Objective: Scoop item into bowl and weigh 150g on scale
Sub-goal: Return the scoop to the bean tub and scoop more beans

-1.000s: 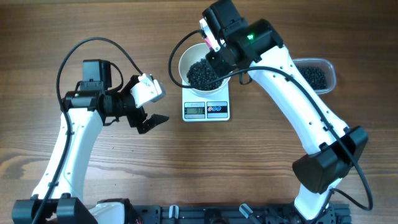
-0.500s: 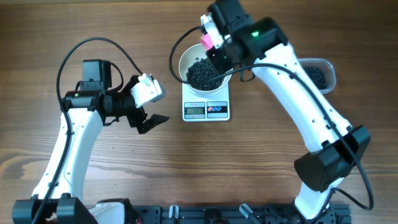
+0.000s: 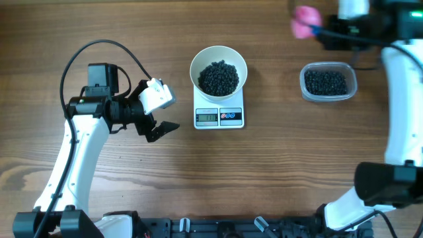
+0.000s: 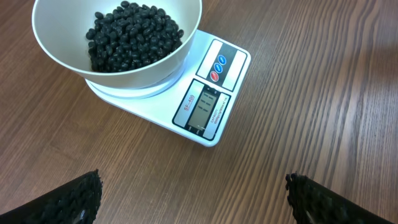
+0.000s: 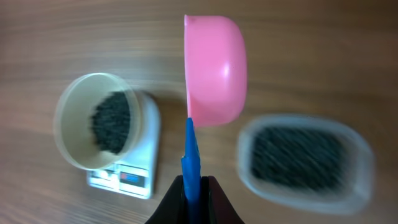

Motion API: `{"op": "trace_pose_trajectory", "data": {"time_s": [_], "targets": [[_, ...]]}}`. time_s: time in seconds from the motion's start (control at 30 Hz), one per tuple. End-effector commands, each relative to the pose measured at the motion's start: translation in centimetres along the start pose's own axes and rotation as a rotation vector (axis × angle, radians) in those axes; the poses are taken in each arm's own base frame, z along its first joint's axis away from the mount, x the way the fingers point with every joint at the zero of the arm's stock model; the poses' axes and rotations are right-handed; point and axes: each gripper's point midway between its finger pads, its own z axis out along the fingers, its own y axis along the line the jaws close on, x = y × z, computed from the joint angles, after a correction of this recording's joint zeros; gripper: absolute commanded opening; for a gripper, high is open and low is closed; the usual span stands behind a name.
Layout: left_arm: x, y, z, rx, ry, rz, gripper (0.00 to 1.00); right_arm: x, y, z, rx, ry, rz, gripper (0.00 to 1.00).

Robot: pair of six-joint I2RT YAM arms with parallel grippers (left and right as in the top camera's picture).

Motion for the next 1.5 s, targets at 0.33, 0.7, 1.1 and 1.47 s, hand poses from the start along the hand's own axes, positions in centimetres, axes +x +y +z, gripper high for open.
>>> {"op": "trace_pose_trajectory", "data": {"time_s": [0.33,0.7,1.1,1.47], "targets": [[-0.1,0.1,-0.1,0.000,-0.004,-0.007,1.00,7.0,-12.1,2.1,0.249,0.308,0.105,0.04],[-0.1,0.1,-0.1,0.000,-0.004,-0.007,1.00,10.0,-13.7,8.5,0.284,0.532,0.107,0.04],[-0.1,0.1,-0.1,0.000,-0.004,-0.007,1.00,10.9,-11.0,10.9,0.109,0.581,0.087,0.04],[-0.1,0.1,-0.1,0.000,-0.004,-0.007,1.00,10.9,-8.8,10.9,-0.029,0.575,0.071,0.04]]}}
